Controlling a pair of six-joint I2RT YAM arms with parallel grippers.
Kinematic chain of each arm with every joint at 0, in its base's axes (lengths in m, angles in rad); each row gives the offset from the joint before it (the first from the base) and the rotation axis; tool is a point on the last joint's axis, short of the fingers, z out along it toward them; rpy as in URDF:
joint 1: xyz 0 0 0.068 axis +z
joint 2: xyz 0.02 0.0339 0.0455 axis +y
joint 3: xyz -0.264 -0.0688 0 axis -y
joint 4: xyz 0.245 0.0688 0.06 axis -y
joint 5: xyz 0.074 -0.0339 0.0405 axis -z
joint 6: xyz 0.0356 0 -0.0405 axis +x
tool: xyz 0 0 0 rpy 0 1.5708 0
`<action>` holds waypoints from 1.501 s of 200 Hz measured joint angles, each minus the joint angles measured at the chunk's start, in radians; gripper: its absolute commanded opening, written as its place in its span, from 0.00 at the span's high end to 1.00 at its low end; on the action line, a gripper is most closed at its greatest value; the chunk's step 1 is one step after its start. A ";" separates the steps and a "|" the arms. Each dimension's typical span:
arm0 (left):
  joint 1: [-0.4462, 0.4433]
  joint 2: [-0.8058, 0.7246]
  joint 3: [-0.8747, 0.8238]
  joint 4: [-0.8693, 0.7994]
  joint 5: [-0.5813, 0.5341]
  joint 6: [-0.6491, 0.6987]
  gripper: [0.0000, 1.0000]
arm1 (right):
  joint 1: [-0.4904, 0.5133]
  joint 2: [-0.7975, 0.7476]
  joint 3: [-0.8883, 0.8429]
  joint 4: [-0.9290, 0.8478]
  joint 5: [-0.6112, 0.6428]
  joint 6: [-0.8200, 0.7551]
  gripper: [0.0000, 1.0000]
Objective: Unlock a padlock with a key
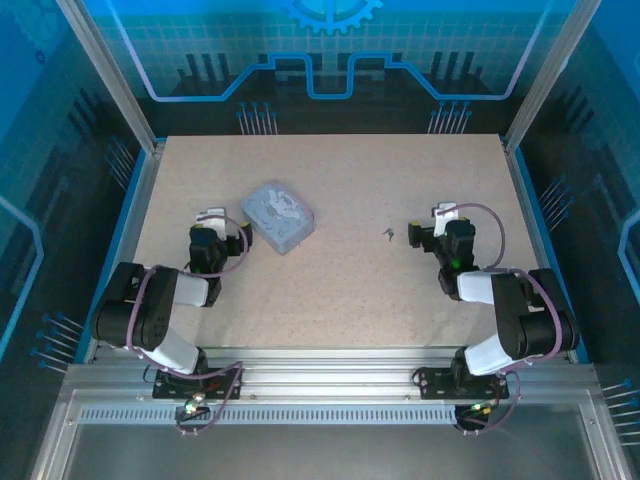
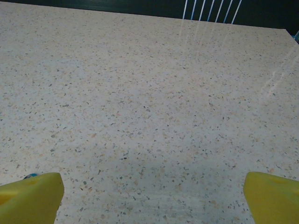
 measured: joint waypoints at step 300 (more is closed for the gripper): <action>0.022 -0.299 0.151 -0.404 -0.010 -0.097 0.01 | 0.000 -0.235 0.142 -0.344 -0.043 0.042 0.00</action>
